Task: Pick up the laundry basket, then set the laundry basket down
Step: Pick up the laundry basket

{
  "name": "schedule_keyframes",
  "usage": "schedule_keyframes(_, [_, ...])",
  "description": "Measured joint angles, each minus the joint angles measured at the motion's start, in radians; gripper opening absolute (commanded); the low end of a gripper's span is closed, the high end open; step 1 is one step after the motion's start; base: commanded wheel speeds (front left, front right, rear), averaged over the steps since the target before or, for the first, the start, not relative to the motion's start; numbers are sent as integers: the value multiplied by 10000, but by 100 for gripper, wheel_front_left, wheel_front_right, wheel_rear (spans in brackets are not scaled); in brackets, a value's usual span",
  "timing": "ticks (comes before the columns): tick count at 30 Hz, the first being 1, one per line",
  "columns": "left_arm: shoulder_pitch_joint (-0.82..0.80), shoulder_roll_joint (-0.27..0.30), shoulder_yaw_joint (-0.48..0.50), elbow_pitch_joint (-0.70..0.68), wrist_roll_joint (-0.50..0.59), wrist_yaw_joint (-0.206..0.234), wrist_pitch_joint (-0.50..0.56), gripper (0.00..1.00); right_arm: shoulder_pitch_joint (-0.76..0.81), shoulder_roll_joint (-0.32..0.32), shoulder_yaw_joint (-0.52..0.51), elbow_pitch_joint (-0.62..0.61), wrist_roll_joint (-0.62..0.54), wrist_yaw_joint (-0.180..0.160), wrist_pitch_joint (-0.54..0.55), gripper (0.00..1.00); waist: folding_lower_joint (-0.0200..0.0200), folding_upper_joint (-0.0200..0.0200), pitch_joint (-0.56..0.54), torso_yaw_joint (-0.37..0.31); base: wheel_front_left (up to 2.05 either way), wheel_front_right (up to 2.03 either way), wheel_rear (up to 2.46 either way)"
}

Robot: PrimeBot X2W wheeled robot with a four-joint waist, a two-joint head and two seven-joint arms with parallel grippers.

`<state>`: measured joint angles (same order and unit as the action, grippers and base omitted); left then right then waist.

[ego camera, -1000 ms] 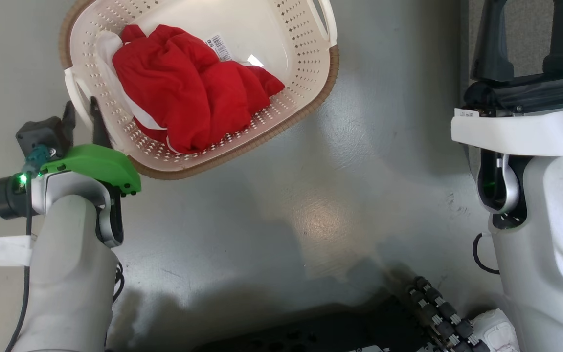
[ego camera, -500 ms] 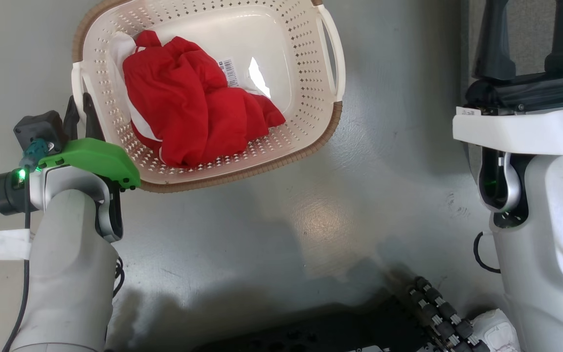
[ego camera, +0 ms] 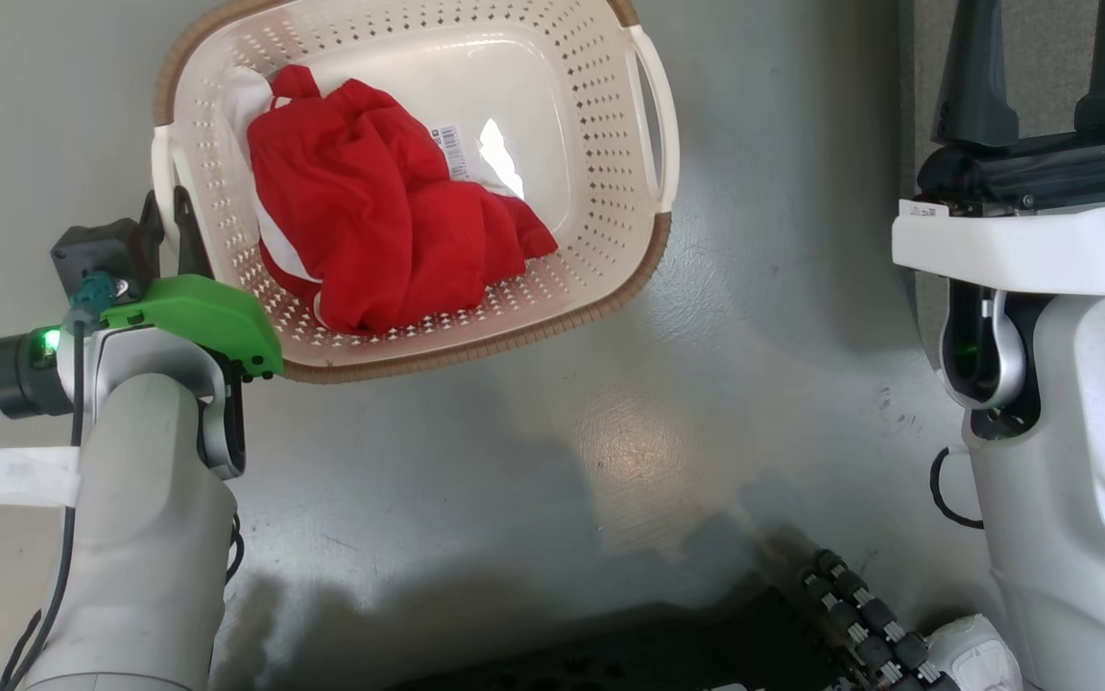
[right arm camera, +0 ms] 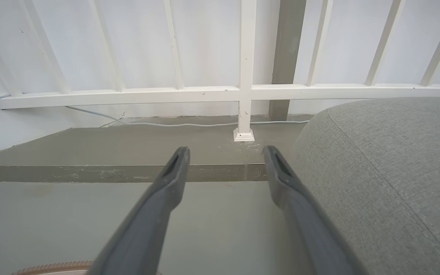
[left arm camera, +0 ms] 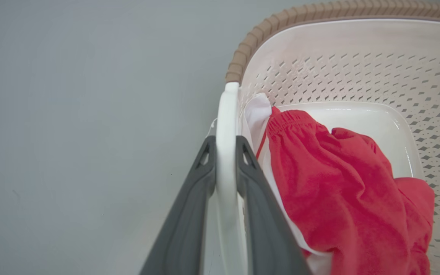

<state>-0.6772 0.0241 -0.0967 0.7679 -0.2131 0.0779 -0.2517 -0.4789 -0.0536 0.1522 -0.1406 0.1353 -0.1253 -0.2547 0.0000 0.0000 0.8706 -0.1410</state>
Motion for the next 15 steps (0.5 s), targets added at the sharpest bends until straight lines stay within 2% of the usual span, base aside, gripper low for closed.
schedule_keyframes(15, [-1,8,-339,230,88,-134,0,0,0,0,29,25,71,0,0,100,0,0,-57,-66,0,0,0])
